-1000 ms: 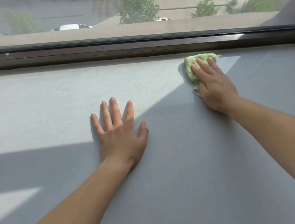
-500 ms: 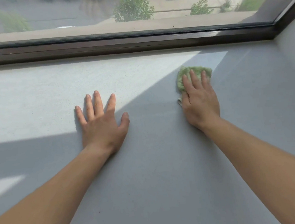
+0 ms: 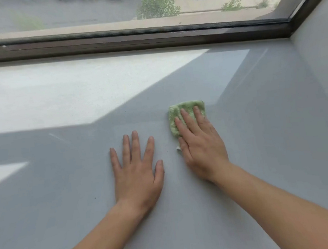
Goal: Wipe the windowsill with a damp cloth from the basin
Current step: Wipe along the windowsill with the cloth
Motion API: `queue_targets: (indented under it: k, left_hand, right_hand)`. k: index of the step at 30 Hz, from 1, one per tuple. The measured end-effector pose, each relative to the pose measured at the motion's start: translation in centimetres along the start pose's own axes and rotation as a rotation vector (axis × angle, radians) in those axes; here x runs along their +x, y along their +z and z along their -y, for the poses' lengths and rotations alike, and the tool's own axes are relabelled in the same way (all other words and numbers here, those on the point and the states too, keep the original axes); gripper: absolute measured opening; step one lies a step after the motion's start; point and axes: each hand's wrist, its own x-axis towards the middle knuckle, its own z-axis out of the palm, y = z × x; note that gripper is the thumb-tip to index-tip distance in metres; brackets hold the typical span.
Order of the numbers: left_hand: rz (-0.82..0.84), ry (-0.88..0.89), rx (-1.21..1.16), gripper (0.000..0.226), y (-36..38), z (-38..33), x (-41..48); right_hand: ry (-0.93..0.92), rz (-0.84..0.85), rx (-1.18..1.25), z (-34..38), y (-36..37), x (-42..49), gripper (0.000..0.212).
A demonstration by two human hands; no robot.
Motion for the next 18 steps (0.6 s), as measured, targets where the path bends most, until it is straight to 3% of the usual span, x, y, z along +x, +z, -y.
queue_targets:
  k: [3,8,12,15,18]
  left_hand:
    - [-0.005,-0.003,0.061,0.068,0.2,0.0,0.1]
    - [-0.001,-0.021,0.046,0.070,0.2,-0.4,0.1]
    - [-0.013,-0.029,0.024,0.071,0.0,-0.5,0.1]
    - [-0.010,-0.032,0.021,0.071,-0.1,-0.6,0.0]
    - [-0.006,-0.035,0.026,0.070,-0.1,-0.6,0.0]
  right_hand:
    - [-0.120,0.077,-0.025,-3.6,-0.9,-2.1,0.059]
    - [0.187,-0.017,0.045,-4.8,-1.4,-2.5,0.063]
    - [-0.051,-0.052,0.009,-0.4,0.3,-8.1,0.057]
    - [-0.207,-0.035,-0.004,-2.7,0.1,-10.7,0.052]
    - [-0.015,-0.085,0.046,-5.2,-0.5,-9.6,0.052]
